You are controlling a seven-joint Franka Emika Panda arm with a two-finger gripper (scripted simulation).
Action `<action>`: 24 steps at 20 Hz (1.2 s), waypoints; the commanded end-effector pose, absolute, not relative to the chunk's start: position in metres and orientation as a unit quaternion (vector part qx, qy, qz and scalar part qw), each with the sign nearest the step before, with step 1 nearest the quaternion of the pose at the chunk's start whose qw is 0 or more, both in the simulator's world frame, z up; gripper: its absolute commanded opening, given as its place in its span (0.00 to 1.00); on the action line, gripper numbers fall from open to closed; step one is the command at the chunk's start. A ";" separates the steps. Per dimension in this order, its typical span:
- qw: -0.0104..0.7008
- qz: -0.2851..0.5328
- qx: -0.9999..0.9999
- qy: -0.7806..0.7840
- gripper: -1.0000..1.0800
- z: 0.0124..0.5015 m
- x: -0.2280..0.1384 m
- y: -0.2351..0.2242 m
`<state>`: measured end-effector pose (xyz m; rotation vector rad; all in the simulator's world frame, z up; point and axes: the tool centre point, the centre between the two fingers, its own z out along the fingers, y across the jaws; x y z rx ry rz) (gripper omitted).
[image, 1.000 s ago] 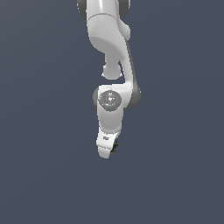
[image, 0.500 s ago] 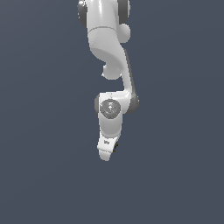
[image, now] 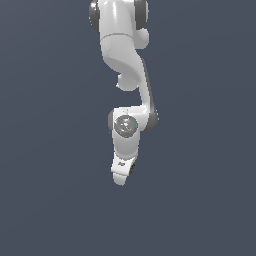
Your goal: Pick up the object and move it to a goal position.
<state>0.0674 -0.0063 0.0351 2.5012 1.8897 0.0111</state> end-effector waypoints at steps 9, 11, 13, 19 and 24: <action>0.003 0.003 0.798 0.603 0.00 0.036 0.066 -0.004; 0.003 0.003 0.798 0.603 0.00 0.040 0.064 -0.001; 0.003 0.002 0.798 0.603 0.00 0.045 0.062 0.005; 0.003 0.002 0.798 0.603 0.00 0.073 0.050 0.033; 0.003 0.001 0.798 0.603 0.00 0.111 0.035 0.073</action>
